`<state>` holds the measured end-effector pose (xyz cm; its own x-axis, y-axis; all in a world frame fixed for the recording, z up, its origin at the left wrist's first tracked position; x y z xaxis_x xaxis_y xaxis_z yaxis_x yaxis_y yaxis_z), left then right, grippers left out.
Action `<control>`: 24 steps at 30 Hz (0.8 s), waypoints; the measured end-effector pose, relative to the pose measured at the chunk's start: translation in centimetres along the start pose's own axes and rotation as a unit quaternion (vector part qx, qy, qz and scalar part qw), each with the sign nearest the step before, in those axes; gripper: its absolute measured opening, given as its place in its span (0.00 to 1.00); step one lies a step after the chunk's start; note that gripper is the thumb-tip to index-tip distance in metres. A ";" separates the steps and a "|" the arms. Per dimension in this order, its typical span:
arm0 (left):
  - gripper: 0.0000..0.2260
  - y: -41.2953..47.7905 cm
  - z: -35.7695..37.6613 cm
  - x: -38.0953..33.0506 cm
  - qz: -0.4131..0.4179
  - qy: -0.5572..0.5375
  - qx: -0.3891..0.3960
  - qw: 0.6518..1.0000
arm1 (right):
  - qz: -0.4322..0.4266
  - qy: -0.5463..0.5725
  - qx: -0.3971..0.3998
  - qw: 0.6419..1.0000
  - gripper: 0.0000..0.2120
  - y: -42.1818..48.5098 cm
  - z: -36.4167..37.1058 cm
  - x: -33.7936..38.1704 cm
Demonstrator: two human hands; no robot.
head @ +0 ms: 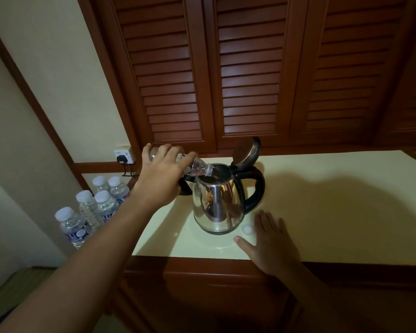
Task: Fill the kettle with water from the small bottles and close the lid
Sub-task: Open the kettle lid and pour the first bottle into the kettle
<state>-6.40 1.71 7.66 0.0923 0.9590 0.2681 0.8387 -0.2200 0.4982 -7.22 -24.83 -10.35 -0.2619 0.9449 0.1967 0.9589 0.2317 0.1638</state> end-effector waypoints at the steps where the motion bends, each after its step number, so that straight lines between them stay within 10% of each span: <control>1: 0.38 0.1 -0.1 0.0 0.004 0.005 -0.001 1.000 | 0.001 0.001 -0.001 1.000 0.50 0.0 0.0 0.0; 24: 0.42 1.0 -0.2 -0.7 0.028 0.057 0.009 0.998 | 0.009 0.017 -0.003 1.000 0.50 0.0 -0.1 -0.2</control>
<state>-5.71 0.79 8.11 0.0785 0.9185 0.3875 0.8440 -0.2681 0.4645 -7.17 -25.03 -10.29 -0.2480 0.9405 0.2325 0.9629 0.2130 0.1655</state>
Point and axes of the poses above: each hand's wrist, its own y-axis towards the middle knuckle, its own z-axis out of the palm, x = y × z, the point moved 2 cm from there along y, towards the middle knuckle, and after that the axes turned 3 degrees about -x, right-handed, at the moved point
